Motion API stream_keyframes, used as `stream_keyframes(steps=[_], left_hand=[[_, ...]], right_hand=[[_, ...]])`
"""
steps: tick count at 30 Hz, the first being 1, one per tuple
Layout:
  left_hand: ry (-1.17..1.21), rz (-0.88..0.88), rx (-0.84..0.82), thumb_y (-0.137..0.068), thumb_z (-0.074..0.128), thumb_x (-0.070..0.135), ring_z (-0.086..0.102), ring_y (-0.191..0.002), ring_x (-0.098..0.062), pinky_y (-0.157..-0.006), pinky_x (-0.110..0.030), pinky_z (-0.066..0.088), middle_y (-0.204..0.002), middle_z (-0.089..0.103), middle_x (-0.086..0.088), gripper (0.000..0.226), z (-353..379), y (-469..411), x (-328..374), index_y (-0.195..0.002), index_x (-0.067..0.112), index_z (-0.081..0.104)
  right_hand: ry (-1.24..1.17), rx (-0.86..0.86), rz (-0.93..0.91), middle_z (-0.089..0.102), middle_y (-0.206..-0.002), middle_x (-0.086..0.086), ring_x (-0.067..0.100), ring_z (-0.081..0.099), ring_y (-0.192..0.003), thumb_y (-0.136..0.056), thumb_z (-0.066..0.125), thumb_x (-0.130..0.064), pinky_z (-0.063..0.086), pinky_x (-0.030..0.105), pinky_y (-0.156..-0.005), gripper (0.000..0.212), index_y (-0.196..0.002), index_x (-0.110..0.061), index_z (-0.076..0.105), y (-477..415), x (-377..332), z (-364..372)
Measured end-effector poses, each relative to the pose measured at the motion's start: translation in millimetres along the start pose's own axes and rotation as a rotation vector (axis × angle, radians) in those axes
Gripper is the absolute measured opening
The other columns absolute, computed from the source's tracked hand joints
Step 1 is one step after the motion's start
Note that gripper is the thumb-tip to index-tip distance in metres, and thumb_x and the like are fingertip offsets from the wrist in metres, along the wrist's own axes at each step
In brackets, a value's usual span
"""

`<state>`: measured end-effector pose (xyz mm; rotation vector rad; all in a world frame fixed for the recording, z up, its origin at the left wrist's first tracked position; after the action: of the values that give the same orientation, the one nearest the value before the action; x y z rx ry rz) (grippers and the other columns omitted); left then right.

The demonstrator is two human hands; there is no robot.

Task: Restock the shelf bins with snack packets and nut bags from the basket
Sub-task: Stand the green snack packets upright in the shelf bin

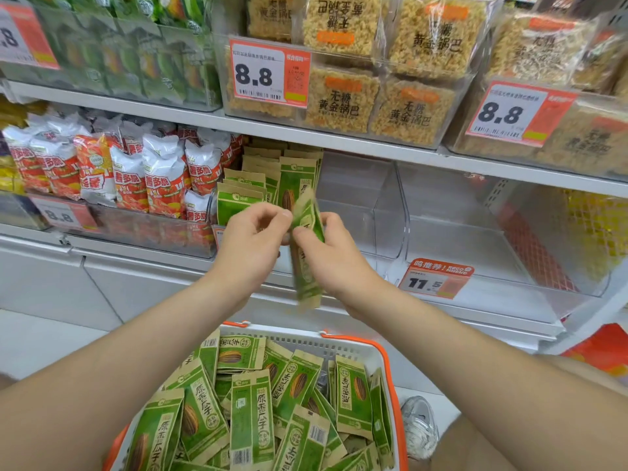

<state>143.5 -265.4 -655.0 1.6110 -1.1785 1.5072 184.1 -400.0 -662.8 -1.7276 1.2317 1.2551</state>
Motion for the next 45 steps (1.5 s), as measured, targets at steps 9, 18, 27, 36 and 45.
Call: stream_keyframes(steps=[9,18,27,36,45], left_hand=[[0.323,-0.256,-0.050,-0.112,0.043,0.042,0.076,-0.106,-0.021,-0.096,-0.043,0.057,-0.111,0.080,-0.004,0.038,4,-3,-11,-0.119,0.020,0.073],[0.163,-0.248,0.061,-0.109,0.055,0.031,0.074,-0.076,-0.023,-0.060,-0.028,0.059,-0.096,0.078,-0.017,0.029,-4,-2,-10,-0.094,0.010,0.070],[0.096,-0.191,0.174,-0.103,0.055,0.042,0.073,-0.075,-0.034,-0.071,-0.045,0.059,-0.080,0.075,-0.013,0.045,-15,-5,-7,-0.093,0.001,0.071],[0.144,-0.111,0.194,-0.106,0.055,0.037,0.068,-0.079,-0.022,-0.074,-0.040,0.054,-0.092,0.074,-0.020,0.043,-23,-16,-2,-0.092,-0.001,0.069],[-0.501,0.109,0.198,-0.092,0.063,0.019,0.041,-0.122,-0.027,-0.101,-0.038,0.038,-0.129,0.040,-0.001,0.034,-41,-33,16,-0.123,0.026,0.050]], right_hand=[[-0.173,-0.038,-0.077,0.076,-0.109,-0.001,0.014,0.074,-0.099,-0.105,0.059,-0.011,0.062,0.032,-0.086,0.023,-0.124,-0.021,0.067,0,-11,4],[0.021,-0.026,-0.019,0.080,-0.088,0.002,0.019,0.076,-0.087,-0.099,0.070,-0.036,0.061,0.041,-0.084,0.028,-0.091,-0.011,0.079,-13,-10,-6],[-0.201,-0.088,0.143,0.076,-0.078,0.003,0.007,0.061,-0.054,-0.100,0.069,-0.030,0.043,0.021,-0.058,0.023,-0.088,-0.011,0.071,-15,-11,3],[0.047,-0.304,0.045,0.080,-0.098,-0.003,0.015,0.076,-0.089,-0.092,0.080,-0.026,0.064,0.032,-0.075,0.021,-0.109,-0.015,0.076,-22,-27,5],[0.511,0.138,-0.570,0.077,-0.104,-0.016,0.007,0.068,-0.099,-0.091,0.077,-0.027,0.045,0.013,-0.087,0.025,-0.116,-0.029,0.076,-43,-69,-36]])
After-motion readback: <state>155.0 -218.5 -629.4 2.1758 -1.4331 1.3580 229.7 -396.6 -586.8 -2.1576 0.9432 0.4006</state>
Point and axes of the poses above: each hand's wrist, its own y-axis away from the middle knuckle, its own z-axis out of the palm, x = y × z, the point moved 7 cm from there along -y, towards the middle knuckle
